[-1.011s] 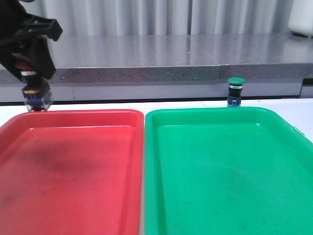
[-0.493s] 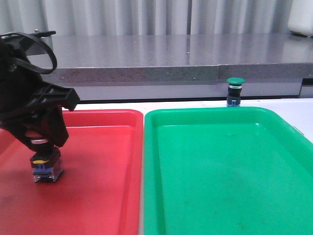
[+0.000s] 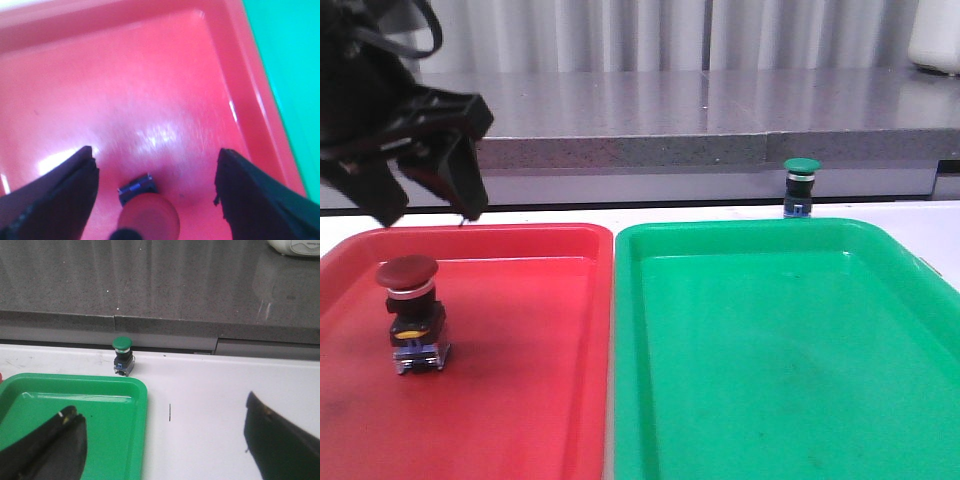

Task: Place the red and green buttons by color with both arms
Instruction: 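Open the left gripper and raise it away from the button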

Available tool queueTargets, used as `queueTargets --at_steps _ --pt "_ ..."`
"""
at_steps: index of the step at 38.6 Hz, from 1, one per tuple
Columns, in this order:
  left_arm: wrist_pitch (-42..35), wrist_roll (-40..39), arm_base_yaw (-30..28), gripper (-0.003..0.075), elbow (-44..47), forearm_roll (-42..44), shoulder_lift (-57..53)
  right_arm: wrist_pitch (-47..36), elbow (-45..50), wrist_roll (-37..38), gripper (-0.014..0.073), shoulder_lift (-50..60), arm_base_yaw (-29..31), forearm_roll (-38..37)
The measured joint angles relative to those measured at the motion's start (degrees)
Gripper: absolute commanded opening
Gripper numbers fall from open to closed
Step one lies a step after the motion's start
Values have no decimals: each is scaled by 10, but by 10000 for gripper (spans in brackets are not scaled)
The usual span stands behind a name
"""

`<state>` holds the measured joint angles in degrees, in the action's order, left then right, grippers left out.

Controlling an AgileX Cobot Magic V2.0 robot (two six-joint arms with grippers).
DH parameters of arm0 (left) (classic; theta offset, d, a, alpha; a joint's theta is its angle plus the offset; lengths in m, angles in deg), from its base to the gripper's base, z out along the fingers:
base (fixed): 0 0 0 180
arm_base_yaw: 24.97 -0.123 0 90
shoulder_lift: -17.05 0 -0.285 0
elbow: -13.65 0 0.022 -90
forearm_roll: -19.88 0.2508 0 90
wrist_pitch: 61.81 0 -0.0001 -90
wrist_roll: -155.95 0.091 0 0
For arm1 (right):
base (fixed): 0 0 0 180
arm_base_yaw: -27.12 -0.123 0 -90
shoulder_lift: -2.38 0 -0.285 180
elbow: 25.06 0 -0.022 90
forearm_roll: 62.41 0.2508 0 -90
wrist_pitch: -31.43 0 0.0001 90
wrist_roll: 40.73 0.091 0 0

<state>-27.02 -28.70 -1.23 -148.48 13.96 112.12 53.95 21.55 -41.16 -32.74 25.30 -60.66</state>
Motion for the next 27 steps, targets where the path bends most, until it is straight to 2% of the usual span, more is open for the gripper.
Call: queueTargets --at_steps 4,10,20,27 --pt "54 0 -12 200 -53 33 -19 0 0 0 651 0 0 0" --pt "98 0 -42 -13 -74 48 -27 0 0 0 651 0 0 0" --pt "109 0 -115 -20 -34 64 -104 0 0 0 651 0 0 0" --pt "18 0 -172 -20 126 65 -309 0 0 1 651 0 0 0"
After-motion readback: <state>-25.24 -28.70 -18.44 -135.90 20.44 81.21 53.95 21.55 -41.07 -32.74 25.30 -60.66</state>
